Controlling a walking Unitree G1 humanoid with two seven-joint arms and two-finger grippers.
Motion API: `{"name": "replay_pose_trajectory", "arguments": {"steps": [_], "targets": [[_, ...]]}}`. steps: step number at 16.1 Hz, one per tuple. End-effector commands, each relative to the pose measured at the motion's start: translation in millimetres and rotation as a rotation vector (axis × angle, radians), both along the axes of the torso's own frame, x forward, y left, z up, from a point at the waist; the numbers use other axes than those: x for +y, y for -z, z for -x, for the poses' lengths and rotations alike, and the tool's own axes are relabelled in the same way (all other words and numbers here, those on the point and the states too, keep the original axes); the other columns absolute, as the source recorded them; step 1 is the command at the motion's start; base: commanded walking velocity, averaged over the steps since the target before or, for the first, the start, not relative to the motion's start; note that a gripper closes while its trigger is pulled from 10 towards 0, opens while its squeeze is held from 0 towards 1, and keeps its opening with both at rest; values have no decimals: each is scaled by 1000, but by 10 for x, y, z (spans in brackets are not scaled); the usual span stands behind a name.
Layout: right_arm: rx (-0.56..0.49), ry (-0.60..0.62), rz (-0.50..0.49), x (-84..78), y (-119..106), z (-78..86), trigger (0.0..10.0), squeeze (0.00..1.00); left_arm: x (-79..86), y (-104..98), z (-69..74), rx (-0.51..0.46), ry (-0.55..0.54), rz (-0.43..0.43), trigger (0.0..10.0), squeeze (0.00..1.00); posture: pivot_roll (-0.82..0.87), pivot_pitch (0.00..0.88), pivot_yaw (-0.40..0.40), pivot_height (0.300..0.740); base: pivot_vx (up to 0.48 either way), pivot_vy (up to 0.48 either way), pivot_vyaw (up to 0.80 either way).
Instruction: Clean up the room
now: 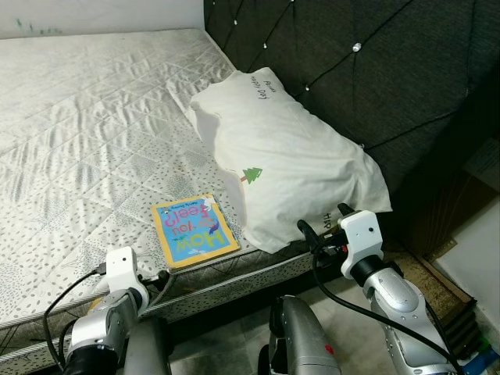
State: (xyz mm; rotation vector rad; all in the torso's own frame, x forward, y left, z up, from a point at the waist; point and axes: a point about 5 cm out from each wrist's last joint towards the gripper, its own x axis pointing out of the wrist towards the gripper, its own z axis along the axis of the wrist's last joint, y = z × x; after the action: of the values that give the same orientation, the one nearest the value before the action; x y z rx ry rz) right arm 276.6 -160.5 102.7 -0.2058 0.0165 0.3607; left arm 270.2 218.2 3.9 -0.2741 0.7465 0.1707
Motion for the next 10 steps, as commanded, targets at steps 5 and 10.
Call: {"name": "replay_pose_trajectory", "arguments": {"steps": [5, 10], "targets": [[-14, 15, 9, -29, -21, 10, 10000, 0, 150, -98, -199, -41, -19, -49, 10000, 1000, -83, 84, -86, 571, 0, 0, 0], [-12, 15, 11, -29, -10, 28, 10000, 0, 293, -124, -271, -71, -72, -81, 10000, 1000, -85, 82, -86, 571, 0, 0, 0]]}}
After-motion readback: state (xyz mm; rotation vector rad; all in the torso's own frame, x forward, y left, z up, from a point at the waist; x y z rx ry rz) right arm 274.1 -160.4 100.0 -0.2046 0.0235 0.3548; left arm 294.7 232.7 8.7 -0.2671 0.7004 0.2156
